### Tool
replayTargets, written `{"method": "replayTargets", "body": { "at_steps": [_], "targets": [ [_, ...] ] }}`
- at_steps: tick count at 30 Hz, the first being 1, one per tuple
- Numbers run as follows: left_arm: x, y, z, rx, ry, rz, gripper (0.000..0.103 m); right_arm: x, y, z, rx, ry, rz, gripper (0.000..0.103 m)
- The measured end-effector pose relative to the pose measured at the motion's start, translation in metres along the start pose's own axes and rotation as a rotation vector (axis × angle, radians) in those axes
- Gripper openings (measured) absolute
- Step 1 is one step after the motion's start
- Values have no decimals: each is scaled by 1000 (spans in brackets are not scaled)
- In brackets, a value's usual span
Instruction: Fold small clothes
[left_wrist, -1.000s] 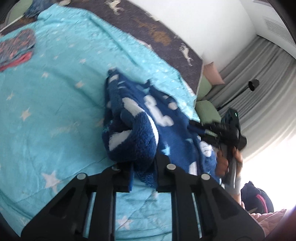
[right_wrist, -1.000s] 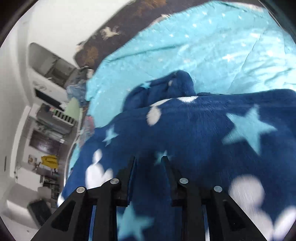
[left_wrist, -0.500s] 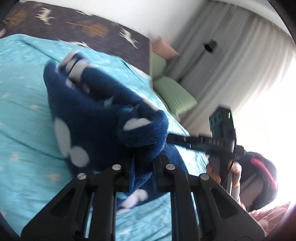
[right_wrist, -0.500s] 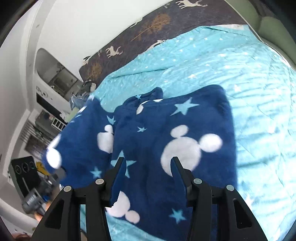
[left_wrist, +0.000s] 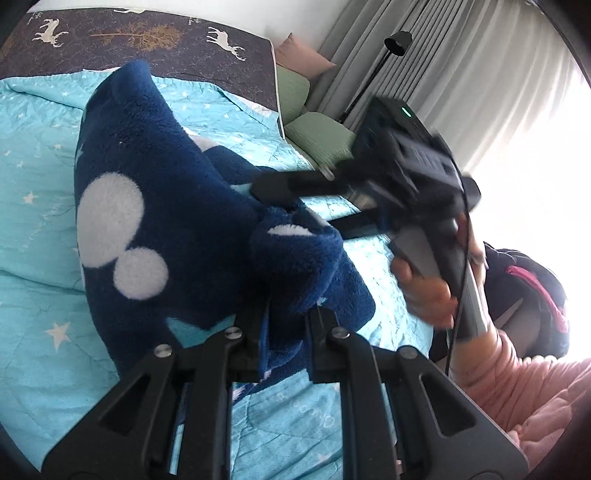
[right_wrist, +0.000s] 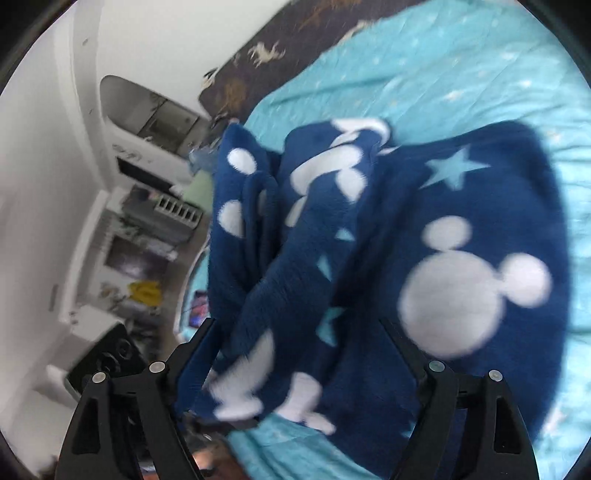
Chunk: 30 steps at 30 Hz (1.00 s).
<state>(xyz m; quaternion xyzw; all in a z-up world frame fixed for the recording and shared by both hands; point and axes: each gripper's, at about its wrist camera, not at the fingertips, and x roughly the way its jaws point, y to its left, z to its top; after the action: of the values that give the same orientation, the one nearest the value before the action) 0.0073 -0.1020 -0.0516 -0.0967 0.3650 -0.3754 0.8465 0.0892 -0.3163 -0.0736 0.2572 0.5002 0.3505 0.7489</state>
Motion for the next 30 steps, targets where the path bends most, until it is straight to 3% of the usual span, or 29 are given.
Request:
{"method": "replayTargets", "body": {
  "at_steps": [6,12,14,15,16,23,27,30],
  "targets": [
    [5,-9,1,32,1,19,16,34,40,53,-116,98,-88,87],
    [13,-21,4,59,-5,41,16,88,70,79,-210,232,-209,89],
    [14,-24,4,64,-6,48,16,105,73,84,-214,228,-289,75],
    [13,-26,4,71,-8,57,16,110,74,85,-221,220,-313,52],
    [13,-29,5,79,-9,58,16,111,76,86,-219,218,-317,43],
    [7,-75,17,200,-38,-48,16,40,102,68,-304,40,-381,39],
    [19,-111,20,276,-28,-139,16,-18,89,50,-250,-60,-391,39],
    [44,-128,17,294,40,-183,16,-53,58,32,-169,-116,-386,41]
  ]
}}
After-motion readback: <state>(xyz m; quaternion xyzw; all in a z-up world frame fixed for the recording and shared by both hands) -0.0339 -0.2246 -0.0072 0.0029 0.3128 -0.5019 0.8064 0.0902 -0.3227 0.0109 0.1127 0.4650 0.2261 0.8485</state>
